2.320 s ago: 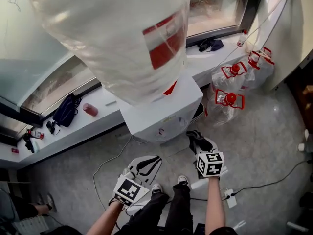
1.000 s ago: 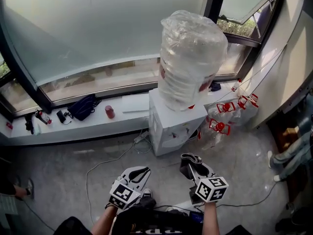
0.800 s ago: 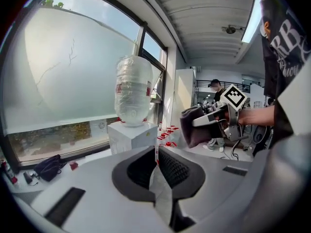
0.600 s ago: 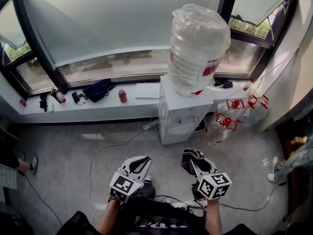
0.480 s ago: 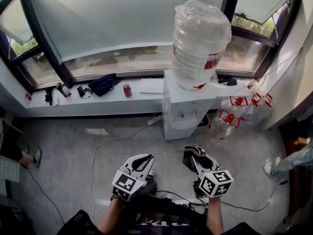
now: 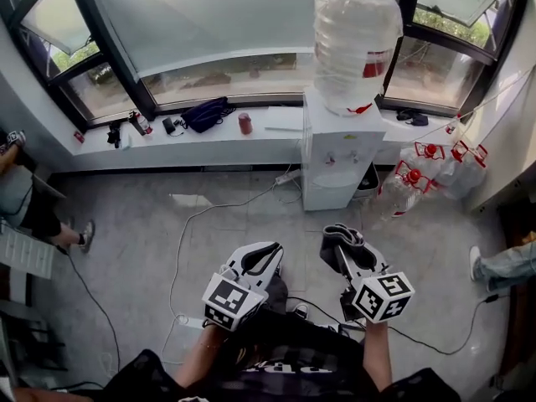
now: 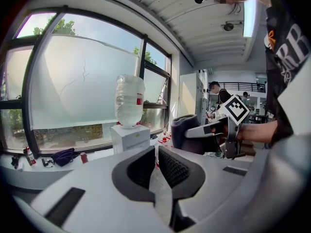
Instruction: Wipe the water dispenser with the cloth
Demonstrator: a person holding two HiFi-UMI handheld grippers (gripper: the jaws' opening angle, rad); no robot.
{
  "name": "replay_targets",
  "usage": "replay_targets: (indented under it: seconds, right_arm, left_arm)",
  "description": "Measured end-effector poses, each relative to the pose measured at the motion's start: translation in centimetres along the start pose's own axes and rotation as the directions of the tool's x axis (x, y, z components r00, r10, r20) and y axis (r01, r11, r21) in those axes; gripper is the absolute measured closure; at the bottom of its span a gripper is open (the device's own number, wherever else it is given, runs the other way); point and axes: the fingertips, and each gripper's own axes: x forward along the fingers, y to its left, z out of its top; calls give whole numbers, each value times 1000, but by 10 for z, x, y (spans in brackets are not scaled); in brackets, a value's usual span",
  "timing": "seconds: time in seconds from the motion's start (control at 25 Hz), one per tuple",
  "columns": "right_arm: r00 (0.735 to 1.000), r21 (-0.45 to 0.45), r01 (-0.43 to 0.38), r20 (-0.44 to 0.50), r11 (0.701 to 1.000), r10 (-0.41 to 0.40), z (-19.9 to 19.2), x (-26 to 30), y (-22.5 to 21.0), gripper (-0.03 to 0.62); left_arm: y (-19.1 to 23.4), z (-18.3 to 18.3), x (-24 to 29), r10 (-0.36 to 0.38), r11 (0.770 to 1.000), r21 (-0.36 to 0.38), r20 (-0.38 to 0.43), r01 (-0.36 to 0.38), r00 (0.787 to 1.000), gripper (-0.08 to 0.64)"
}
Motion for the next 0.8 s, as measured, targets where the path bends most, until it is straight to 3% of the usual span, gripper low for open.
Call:
replay_targets:
  seconds: [0.8]
  right_arm:
    - [999,-103,-38,-19,994,36,-26,-46,45,488]
  left_arm:
    - [-57,-4,-40,-31,999,28,57,29,998,537]
